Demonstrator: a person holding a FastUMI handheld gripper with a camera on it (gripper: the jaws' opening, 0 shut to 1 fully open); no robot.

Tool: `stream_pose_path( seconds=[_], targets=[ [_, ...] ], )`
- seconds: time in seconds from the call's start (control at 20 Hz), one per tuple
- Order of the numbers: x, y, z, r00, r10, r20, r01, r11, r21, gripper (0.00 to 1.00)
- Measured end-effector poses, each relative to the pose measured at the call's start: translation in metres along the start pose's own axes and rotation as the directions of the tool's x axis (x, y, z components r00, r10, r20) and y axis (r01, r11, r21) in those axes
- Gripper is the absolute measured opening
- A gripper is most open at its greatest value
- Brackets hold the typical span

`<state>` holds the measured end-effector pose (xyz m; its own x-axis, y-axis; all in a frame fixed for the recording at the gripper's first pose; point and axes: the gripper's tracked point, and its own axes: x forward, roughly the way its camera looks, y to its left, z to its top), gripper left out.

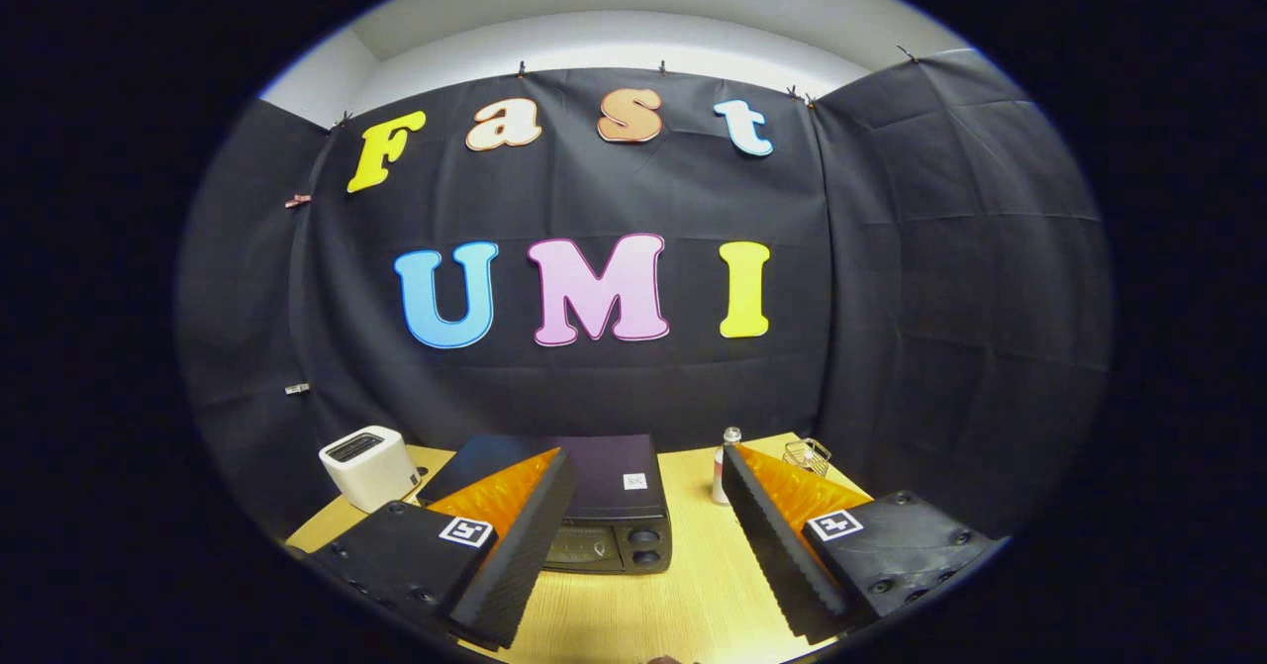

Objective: Open the toaster oven, put the food inside, and close the toaster oven door.

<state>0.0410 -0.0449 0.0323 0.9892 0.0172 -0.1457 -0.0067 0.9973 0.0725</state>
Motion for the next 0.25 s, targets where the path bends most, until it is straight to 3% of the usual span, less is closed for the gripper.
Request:
stream_pose_path(
  seconds=[0.25],
  targets=[
    [0.0036,0.0062,-0.0025,1.000,0.020,-0.008,-0.020,1.000,-0.005,0.98]
  ],
)
